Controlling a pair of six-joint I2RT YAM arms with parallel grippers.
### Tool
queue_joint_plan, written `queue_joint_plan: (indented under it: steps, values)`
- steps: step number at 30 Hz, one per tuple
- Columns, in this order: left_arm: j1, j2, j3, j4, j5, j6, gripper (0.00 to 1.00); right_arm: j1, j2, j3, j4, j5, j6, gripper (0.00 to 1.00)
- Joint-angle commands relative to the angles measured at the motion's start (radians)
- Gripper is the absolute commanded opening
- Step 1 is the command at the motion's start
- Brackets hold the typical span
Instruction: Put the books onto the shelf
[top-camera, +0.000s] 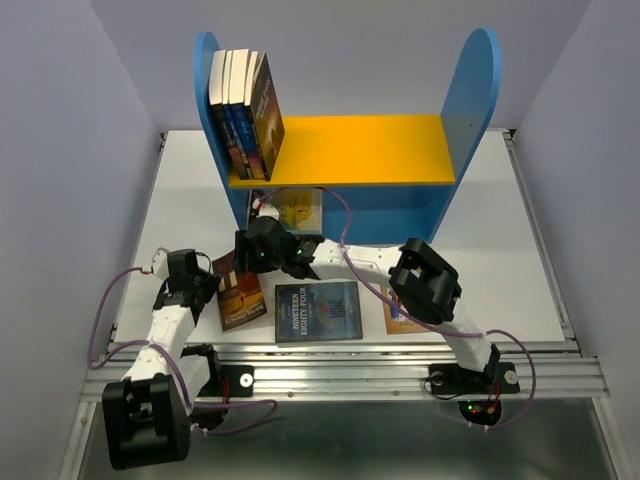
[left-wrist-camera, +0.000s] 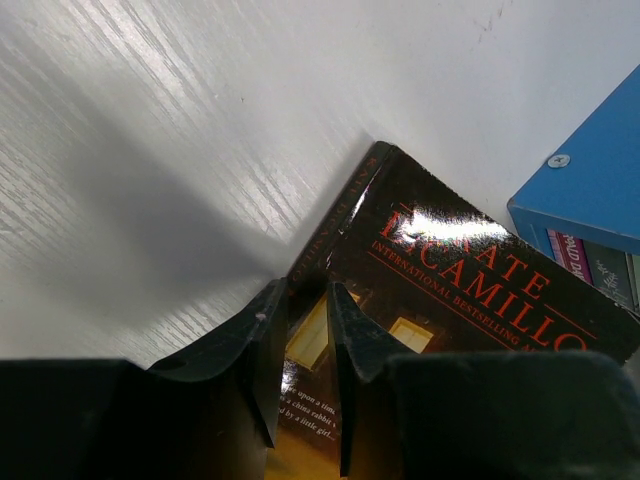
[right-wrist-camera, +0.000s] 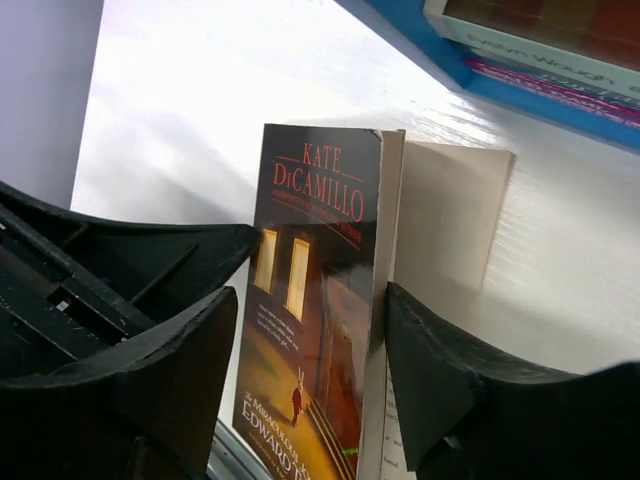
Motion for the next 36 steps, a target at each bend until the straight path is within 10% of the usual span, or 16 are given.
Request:
queue_joint_plan:
  steps: [1, 6, 13, 16, 20, 36]
  values:
    - [-0.01, -0.023, -0.01, 0.032, 0.086, -0.011, 0.32, 0.025, -0.031, 0.027, 0.09, -0.076, 0.016, 0.63]
    - [-0.01, -0.031, -0.013, 0.032, 0.086, -0.012, 0.32, 0.025, -0.027, -0.053, 0.091, -0.078, 0.051, 0.54]
    - [-0.01, -0.037, -0.015, 0.02, 0.111, -0.02, 0.33, 0.025, -0.033, -0.08, 0.091, -0.026, 0.028, 0.01]
    - [-0.01, -0.057, 0.005, -0.016, 0.121, -0.014, 0.47, 0.025, -0.068, -0.113, 0.091, 0.019, 0.001, 0.01]
    - [-0.01, -0.129, 0.05, -0.047, 0.221, 0.009, 0.99, 0.025, -0.163, -0.163, 0.098, 0.082, -0.065, 0.01]
    - [-0.01, -0.375, 0.414, -0.283, 0.609, 0.208, 0.99, -0.023, -0.669, -0.355, 0.14, 0.012, -0.277, 0.01]
